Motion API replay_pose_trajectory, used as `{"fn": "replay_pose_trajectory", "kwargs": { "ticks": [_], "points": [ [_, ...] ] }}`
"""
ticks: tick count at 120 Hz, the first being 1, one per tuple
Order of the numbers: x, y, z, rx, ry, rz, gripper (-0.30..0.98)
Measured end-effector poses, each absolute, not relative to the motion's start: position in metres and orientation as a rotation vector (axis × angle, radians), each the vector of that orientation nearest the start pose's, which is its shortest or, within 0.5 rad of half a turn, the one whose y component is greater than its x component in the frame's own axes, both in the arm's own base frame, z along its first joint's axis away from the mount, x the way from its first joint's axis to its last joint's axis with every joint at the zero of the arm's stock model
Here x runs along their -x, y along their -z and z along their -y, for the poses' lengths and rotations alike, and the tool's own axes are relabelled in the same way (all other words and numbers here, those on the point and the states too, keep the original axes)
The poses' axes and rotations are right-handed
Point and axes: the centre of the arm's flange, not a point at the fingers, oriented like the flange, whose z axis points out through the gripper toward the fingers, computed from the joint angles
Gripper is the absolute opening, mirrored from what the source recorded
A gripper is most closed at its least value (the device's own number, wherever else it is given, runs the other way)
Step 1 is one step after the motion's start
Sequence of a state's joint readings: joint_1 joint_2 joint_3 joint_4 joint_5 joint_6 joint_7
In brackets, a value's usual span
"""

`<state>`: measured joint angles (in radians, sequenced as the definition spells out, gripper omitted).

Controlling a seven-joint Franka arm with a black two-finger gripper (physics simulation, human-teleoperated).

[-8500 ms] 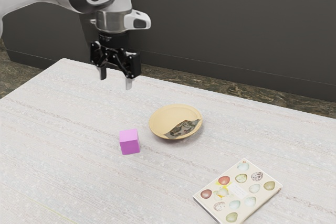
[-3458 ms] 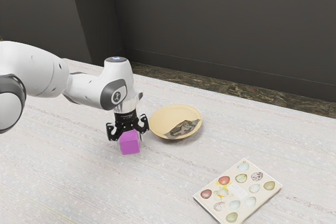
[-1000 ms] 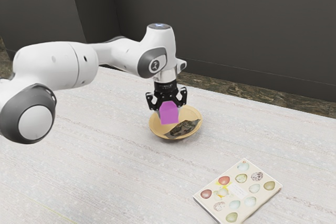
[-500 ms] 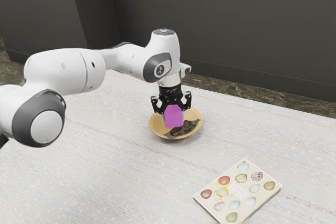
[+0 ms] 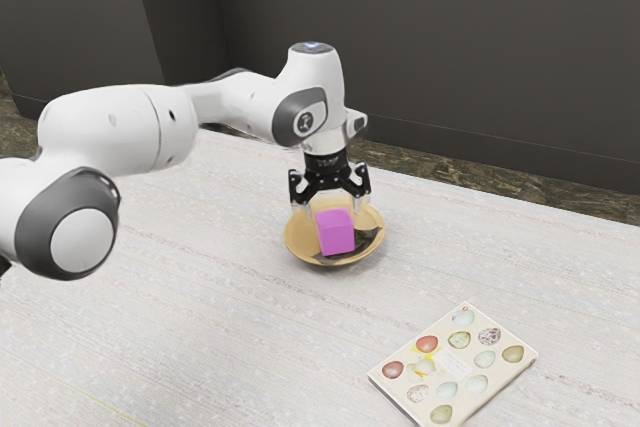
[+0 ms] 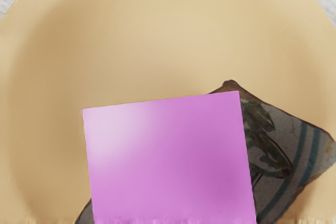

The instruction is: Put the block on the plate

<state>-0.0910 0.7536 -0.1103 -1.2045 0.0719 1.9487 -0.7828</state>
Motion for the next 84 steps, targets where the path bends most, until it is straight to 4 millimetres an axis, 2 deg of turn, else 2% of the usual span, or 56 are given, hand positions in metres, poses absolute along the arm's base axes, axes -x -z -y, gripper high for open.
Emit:
{"fn": "replay_pose_trajectory", "kwargs": {
  "ticks": [19, 28, 40, 51, 63, 76, 84],
  "points": [
    [-0.733, -0.403, 0.123, 3.03, 0.09, 0.897, 0.67],
    [-0.724, -0.441, 0.127, 3.038, 0.138, 0.881, 0.67],
    [-0.697, -0.506, 0.136, 3.049, 0.2, 0.824, 0.68],
    [-0.66, -0.556, 0.142, 3.053, 0.202, 0.752, 0.68],
    [-0.616, -0.584, 0.143, 3.046, 0.156, 0.671, 0.68],
    [-0.593, -0.601, 0.125, 3.042, 0.081, 0.618, 0.68],
    [-0.578, -0.602, 0.109, 3.034, 0.013, 0.595, 0.68]
  ]
}}
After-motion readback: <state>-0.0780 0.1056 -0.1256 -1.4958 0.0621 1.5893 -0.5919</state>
